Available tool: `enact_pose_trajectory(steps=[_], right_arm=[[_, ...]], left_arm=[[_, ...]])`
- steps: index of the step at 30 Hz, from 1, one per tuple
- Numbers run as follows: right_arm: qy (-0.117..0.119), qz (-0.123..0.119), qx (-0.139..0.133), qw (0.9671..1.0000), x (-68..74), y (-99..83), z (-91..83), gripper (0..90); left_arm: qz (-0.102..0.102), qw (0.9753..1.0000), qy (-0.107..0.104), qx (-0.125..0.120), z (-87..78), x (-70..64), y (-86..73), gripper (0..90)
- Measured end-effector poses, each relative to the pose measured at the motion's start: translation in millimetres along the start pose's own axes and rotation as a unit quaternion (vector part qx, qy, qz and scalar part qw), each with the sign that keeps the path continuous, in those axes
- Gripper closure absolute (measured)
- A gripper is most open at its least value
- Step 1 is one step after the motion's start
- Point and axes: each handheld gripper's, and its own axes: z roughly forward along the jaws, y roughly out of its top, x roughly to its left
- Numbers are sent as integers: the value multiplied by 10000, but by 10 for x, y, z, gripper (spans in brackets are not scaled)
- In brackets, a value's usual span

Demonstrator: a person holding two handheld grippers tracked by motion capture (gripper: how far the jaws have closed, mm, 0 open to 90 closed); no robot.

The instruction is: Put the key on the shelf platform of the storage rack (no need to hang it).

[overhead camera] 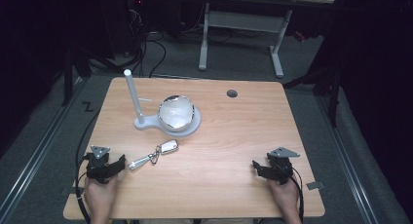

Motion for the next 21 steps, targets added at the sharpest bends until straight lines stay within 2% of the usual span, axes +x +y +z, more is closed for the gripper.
enact_pose_trajectory(steps=[8, 11, 21], right_arm=[[0, 1, 0, 10000, 0, 0, 0, 299], [1, 1, 0, 10000, 0, 0, 0, 299], [-9, 10, 2, 10000, 0, 1, 0, 301]], left_arm=[[-3, 10000, -43, -8, 0, -1, -2, 328], [58, 9999, -96, 2, -5, -3, -5, 330], [55, 9999, -91, 5, -4, -6, -5, 327]])
